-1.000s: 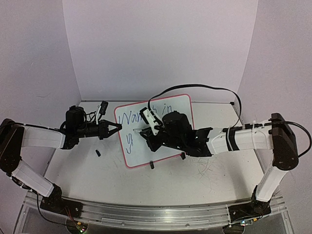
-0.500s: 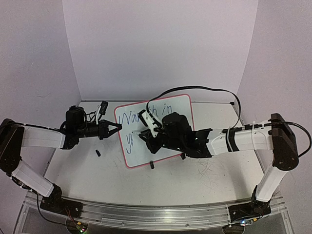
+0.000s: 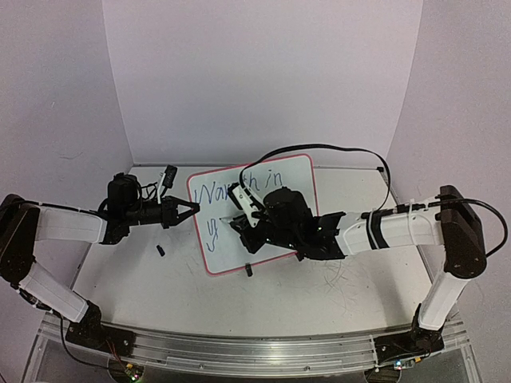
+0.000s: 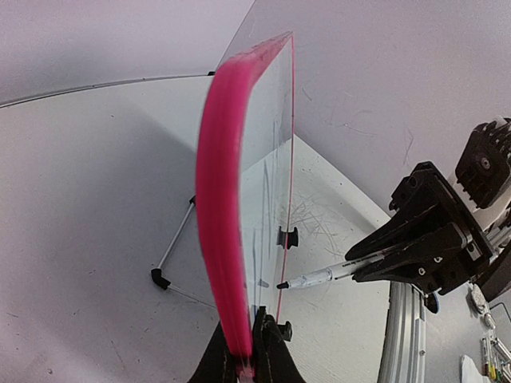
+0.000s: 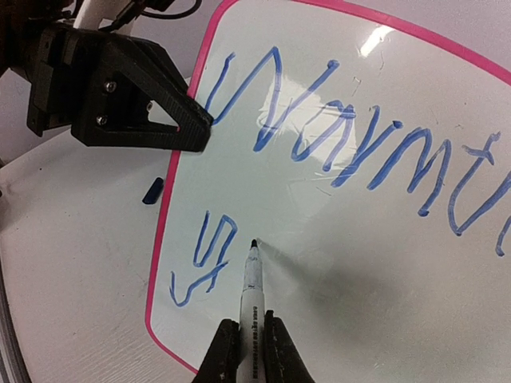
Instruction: Write a sentence on the whiteboard
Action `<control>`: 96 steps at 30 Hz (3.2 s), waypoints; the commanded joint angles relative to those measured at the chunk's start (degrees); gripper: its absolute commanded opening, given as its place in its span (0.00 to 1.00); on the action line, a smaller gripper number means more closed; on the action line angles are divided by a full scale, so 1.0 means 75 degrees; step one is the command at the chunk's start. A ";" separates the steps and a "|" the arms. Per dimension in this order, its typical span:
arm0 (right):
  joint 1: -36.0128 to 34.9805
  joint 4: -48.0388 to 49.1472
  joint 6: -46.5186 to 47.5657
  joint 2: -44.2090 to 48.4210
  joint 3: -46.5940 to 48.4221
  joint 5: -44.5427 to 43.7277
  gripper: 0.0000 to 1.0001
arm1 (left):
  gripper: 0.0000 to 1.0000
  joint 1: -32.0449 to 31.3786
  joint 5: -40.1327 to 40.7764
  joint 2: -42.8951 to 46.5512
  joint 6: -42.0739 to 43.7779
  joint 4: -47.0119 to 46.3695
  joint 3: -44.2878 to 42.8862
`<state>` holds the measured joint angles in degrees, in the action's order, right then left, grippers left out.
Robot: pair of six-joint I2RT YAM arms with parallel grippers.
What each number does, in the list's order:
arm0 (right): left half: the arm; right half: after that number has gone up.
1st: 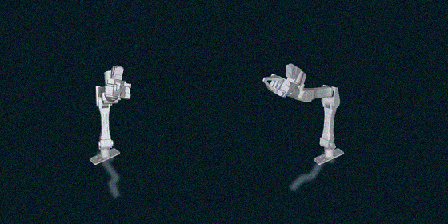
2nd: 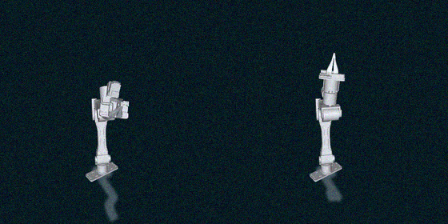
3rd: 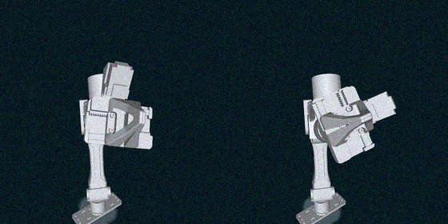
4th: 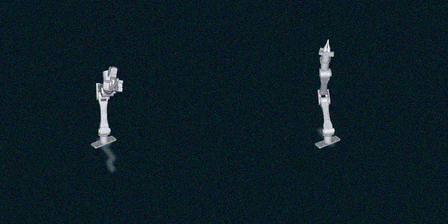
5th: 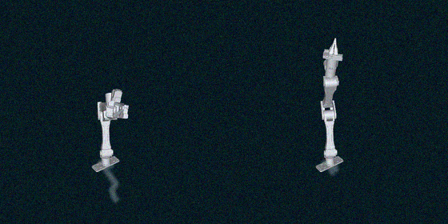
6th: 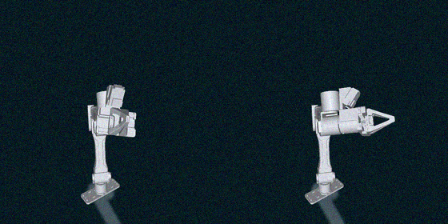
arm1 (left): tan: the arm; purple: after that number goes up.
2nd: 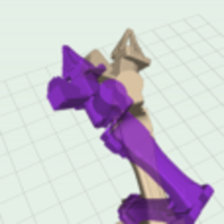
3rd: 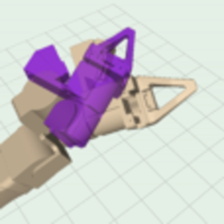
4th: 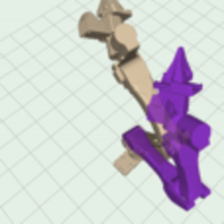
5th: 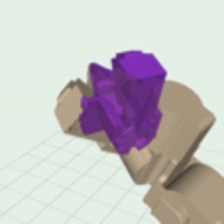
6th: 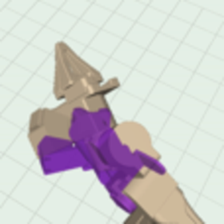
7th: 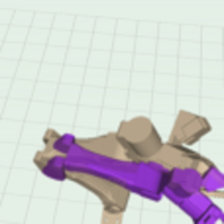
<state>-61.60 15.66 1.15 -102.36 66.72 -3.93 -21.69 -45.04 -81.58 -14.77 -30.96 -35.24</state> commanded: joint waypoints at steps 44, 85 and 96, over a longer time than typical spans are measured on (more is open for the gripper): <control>-0.0141 -0.0179 -0.0439 0.0035 -0.0485 -0.0480 0.00 | 0.00 0.0008 0.0497 0.0062 0.0598 0.0262 -0.0105; 0.0074 0.0523 -0.0575 -0.0065 -0.0073 -0.1383 0.00 | 0.00 0.0009 0.0504 0.0112 0.0598 0.0273 -0.0071; 0.0093 0.0640 -0.0538 -0.0248 0.0095 -0.1122 0.00 | 0.00 0.0009 0.0509 0.0117 0.0611 0.0273 -0.0071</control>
<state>-62.61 18.27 -2.46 -103.07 64.77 -9.60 -21.69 -44.84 -81.56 -14.79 -30.58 -35.24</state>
